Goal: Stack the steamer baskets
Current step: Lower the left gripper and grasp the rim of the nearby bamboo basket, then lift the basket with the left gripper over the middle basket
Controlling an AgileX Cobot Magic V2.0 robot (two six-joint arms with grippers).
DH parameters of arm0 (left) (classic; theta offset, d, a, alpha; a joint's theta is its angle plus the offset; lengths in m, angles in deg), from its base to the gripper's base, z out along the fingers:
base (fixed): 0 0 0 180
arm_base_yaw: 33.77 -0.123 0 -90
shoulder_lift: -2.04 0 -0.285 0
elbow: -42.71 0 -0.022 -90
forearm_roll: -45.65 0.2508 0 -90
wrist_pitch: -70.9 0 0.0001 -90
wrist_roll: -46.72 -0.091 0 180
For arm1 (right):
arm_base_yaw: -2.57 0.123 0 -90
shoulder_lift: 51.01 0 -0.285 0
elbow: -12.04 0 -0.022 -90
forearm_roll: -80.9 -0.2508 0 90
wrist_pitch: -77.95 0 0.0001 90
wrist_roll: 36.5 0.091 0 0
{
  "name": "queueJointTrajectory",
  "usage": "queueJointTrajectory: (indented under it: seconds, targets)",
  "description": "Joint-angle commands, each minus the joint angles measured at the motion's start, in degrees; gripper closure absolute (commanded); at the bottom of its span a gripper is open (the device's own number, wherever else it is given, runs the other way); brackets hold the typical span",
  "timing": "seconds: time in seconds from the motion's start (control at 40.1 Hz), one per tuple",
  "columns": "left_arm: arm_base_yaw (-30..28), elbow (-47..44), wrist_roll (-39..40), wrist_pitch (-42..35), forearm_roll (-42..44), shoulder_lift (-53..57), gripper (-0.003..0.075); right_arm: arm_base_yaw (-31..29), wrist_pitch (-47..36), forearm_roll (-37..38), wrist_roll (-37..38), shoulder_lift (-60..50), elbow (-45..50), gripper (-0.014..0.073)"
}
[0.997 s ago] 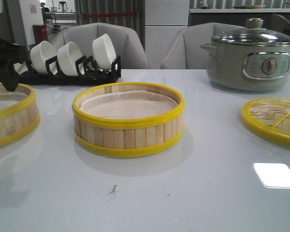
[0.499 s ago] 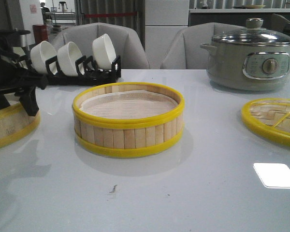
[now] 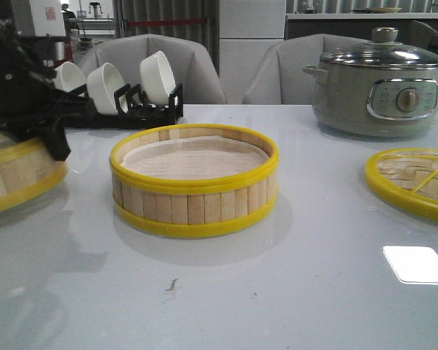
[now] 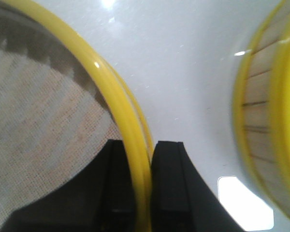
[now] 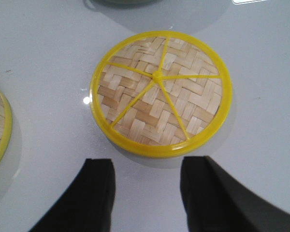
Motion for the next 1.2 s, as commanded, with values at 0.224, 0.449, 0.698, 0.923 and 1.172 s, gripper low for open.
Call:
queueJointTrajectory:
  seconds: [0.224, 0.449, 0.698, 0.923, 1.172]
  targets:
    - [13.56, 15.98, -0.33, -0.37, 0.43, 3.82, 0.0634, -0.24, -3.85, 0.20, -0.17, -0.42, -2.01, 0.0176]
    - [23.10, 18.53, -0.33, 0.11, 0.57, 1.21, 0.0634, -0.24, -3.50, 0.20, -0.17, -0.42, -2.01, 0.0176]
    - [28.40, 19.12, -0.33, -1.73, 0.90, -2.75, 0.0634, -0.24, -3.24, 0.20, -0.17, -0.42, -2.01, 0.0176]
    - [28.82, 19.12, -0.33, -3.27, 0.77, -4.65, 0.0634, -0.24, -3.24, 0.20, -0.17, -0.42, -2.01, 0.0176]
    - [28.91, 19.12, -0.33, -5.54, -0.55, -4.99, 0.0634, -0.24, -3.18, 0.20, -0.17, -0.42, -2.01, 0.0176]
